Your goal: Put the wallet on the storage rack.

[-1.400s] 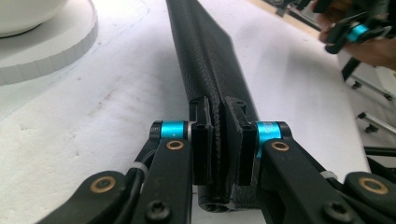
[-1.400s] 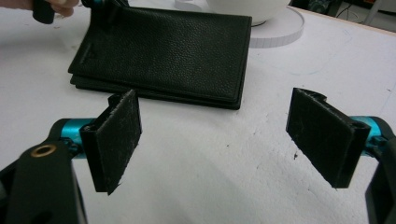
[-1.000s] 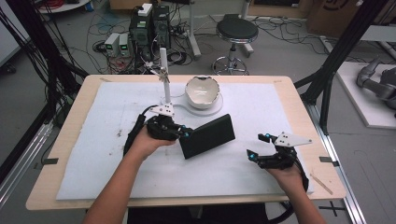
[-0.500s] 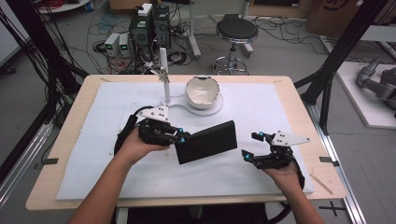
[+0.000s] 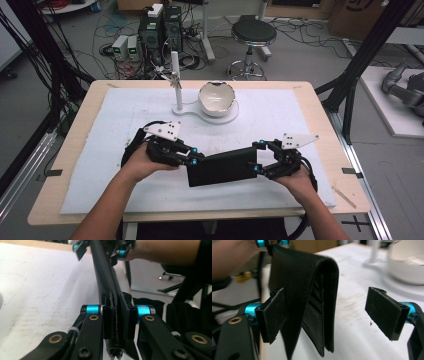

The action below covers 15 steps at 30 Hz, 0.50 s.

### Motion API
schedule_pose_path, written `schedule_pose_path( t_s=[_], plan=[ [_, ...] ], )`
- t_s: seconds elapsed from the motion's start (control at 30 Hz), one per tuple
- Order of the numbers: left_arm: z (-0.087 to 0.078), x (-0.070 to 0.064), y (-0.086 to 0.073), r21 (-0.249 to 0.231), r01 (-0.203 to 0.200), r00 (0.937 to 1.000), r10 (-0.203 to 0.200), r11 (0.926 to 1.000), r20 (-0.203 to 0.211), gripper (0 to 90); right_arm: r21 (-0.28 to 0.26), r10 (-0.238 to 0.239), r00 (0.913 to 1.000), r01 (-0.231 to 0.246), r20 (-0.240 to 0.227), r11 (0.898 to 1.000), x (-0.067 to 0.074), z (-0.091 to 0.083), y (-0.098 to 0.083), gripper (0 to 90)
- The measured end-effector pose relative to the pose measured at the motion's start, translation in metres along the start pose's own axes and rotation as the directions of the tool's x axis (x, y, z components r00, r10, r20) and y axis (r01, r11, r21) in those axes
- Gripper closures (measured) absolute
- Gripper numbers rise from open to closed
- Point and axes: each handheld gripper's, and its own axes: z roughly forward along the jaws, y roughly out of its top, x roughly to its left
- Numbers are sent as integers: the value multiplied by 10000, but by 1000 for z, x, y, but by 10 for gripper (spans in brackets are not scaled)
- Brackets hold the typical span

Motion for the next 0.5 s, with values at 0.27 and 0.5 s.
schedule_pose_path(
  t_s=[0.27,0.5],
  plan=[
    [-1,5,-14,-360,358,9993,-363,9987,-116,810,1059,271,9796,-59,-1990,9944,5,10,3,753],
    [-6,9,-19,-1007,817,9926,-901,9915,-817,658,1232,193,9834,31,-1803,9924,10,9,7,769]
  ],
)
